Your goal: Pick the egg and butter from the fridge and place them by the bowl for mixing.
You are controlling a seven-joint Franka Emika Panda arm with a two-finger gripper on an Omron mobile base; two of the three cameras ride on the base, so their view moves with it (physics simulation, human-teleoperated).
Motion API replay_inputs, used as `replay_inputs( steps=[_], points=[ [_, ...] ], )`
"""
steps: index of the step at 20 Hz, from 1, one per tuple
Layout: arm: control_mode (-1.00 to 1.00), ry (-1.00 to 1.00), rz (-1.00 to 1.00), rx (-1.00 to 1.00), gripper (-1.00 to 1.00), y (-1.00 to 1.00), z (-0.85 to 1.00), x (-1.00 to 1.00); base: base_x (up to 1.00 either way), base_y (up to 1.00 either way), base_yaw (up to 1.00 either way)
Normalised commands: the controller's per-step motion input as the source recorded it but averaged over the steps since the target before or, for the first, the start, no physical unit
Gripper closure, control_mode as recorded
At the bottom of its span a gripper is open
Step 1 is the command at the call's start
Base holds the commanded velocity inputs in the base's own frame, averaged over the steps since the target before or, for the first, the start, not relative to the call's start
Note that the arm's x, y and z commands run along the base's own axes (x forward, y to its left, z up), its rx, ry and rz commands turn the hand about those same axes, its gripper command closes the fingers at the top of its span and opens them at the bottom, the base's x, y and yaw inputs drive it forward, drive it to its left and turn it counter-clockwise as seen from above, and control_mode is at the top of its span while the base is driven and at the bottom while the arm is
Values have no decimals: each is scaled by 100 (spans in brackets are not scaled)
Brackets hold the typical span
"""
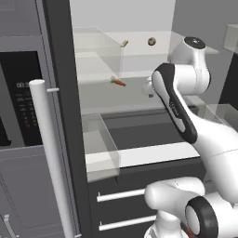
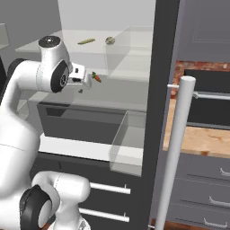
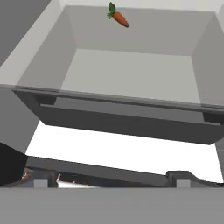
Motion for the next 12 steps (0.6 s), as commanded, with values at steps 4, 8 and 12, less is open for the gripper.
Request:
replay_inputs(
  steps=[4, 8, 12],
  points=[
    [-100, -40, 0, 0, -100, 0, 76, -21, 0, 0, 0],
    [-100, -40, 0, 0, -100, 0, 78, -20, 0, 0, 0],
    [-100, -38, 0, 0, -100, 0, 73, -16, 0, 0, 0]
  ],
)
